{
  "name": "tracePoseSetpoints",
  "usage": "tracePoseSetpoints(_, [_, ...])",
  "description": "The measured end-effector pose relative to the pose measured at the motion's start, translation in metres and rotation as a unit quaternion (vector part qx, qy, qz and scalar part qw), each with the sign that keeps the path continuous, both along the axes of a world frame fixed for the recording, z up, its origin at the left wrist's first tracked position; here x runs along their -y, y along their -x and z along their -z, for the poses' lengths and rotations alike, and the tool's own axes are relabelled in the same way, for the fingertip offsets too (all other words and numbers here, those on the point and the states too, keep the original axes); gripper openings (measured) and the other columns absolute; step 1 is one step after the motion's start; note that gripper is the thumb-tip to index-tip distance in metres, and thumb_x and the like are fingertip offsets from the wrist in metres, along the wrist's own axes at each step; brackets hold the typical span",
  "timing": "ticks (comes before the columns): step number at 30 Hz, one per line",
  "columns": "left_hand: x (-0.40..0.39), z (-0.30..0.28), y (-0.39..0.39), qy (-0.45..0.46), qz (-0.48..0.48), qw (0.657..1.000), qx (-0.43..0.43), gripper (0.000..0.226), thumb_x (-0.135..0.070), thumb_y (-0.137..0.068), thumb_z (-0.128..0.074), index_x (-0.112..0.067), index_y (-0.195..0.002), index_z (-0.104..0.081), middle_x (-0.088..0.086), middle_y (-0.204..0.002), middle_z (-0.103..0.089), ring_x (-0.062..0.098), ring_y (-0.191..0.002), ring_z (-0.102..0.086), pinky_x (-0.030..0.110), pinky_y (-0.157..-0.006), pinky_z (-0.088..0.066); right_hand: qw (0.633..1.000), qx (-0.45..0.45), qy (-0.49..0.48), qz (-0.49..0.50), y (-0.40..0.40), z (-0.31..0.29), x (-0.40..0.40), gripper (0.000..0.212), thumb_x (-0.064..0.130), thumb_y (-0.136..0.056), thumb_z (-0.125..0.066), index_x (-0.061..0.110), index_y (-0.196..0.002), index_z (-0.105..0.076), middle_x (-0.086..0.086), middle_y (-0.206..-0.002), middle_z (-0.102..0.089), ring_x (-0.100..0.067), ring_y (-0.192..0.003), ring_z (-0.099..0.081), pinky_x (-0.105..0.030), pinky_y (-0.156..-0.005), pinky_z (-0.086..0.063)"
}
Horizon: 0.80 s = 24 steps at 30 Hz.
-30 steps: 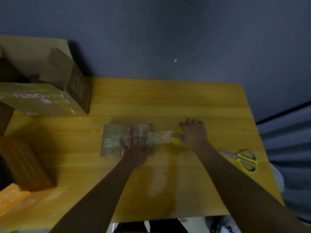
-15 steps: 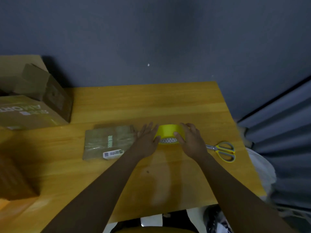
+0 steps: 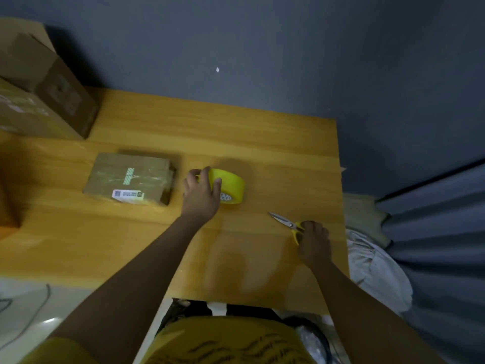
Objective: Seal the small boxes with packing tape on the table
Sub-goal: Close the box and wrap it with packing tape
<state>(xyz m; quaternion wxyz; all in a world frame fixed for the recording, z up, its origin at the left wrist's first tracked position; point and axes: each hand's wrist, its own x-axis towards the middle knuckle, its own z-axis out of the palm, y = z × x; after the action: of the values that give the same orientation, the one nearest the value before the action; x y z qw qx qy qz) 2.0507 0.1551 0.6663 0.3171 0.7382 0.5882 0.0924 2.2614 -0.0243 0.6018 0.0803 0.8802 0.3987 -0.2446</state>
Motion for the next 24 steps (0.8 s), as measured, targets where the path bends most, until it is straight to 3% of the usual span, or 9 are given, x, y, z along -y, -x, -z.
tracePoseSetpoints(4, [0.005,0.000,0.000,0.011,-0.014,1.000,0.004,0.056,-0.036,-0.102,-0.037,-0.008,-0.149,-0.026,0.019,-0.147,-0.025,0.037,-0.137,-0.021,0.046,-0.107,-0.026,0.994,0.058,0.040,-0.089,-0.007,0.001,-0.008,0.035,0.025,-0.104,-0.038,0.008,-0.135,-0.041,-0.013,-0.139,-0.042,-0.030,-0.130,-0.037,-0.037,-0.105,-0.035])
tracePoseSetpoints(7, [0.002,-0.001,0.004,0.015,-0.012,1.000,0.017,0.053,-0.031,-0.102,-0.040,-0.003,-0.145,-0.029,0.020,-0.146,-0.029,0.037,-0.137,-0.024,0.044,-0.108,-0.024,0.993,0.033,0.027,-0.107,-0.007,-0.001,-0.022,0.037,0.032,-0.102,-0.041,0.006,-0.126,-0.050,-0.012,-0.130,-0.050,-0.029,-0.125,-0.043,-0.037,-0.099,-0.041])
tracePoseSetpoints(9, [0.000,-0.002,0.007,0.016,-0.004,1.000,0.021,0.047,-0.026,-0.101,-0.042,-0.001,-0.140,-0.036,0.021,-0.143,-0.034,0.038,-0.134,-0.028,0.041,-0.107,-0.024,0.997,-0.021,-0.029,-0.065,-0.003,-0.008,-0.033,0.037,0.034,-0.098,-0.046,0.003,-0.118,-0.053,-0.014,-0.118,-0.057,-0.031,-0.112,-0.054,-0.036,-0.082,-0.045])
tracePoseSetpoints(11, [-0.002,-0.002,0.011,0.013,0.000,1.000,0.028,0.042,-0.021,-0.101,-0.043,0.000,-0.137,-0.041,0.021,-0.140,-0.038,0.037,-0.131,-0.033,0.039,-0.106,-0.026,0.991,-0.077,-0.112,-0.003,0.002,-0.021,-0.046,0.034,0.031,-0.097,-0.050,0.002,-0.114,-0.053,-0.015,-0.107,-0.062,-0.033,-0.097,-0.060,-0.031,-0.063,-0.038])
tracePoseSetpoints(13, [-0.005,-0.001,0.015,0.009,0.006,0.999,0.042,0.039,-0.017,-0.101,-0.044,0.001,-0.135,-0.044,0.021,-0.138,-0.041,0.037,-0.129,-0.036,0.038,-0.104,-0.028,0.976,-0.117,-0.178,0.035,0.009,-0.039,-0.065,0.033,0.028,-0.095,-0.055,0.004,-0.116,-0.053,-0.015,-0.104,-0.063,-0.032,-0.091,-0.061,-0.029,-0.059,-0.032])
tracePoseSetpoints(16, [-0.011,0.000,0.023,0.003,0.006,0.997,0.072,0.033,-0.011,-0.099,-0.046,0.000,-0.129,-0.054,0.022,-0.129,-0.048,0.037,-0.121,-0.045,0.034,-0.099,-0.033,0.957,-0.152,-0.241,0.052,0.019,-0.073,-0.110,0.028,0.027,-0.090,-0.060,0.009,-0.110,-0.056,-0.015,-0.104,-0.065,-0.032,-0.094,-0.061,-0.030,-0.062,-0.034])
tracePoseSetpoints(19, [-0.021,0.001,0.031,0.007,0.011,0.995,0.098,0.029,-0.007,-0.099,-0.046,-0.004,-0.123,-0.061,0.023,-0.118,-0.054,0.037,-0.111,-0.052,0.031,-0.091,-0.037,0.967,-0.144,-0.210,-0.024,0.030,-0.106,-0.161,0.033,0.031,-0.086,-0.066,0.009,-0.110,-0.059,-0.015,-0.112,-0.065,-0.032,-0.107,-0.060,-0.031,-0.072,-0.041])
tracePoseSetpoints(24, [-0.038,0.000,0.047,0.057,-0.037,0.987,0.144,0.025,0.000,-0.097,-0.042,-0.003,-0.114,-0.060,0.015,-0.109,-0.066,0.029,-0.105,-0.062,0.026,-0.079,-0.044,0.979,-0.061,-0.089,-0.174,0.063,-0.141,-0.228,0.049,0.039,-0.077,-0.078,0.009,-0.113,-0.065,-0.014,-0.122,-0.064,-0.031,-0.112,-0.060,-0.030,-0.075,-0.044])
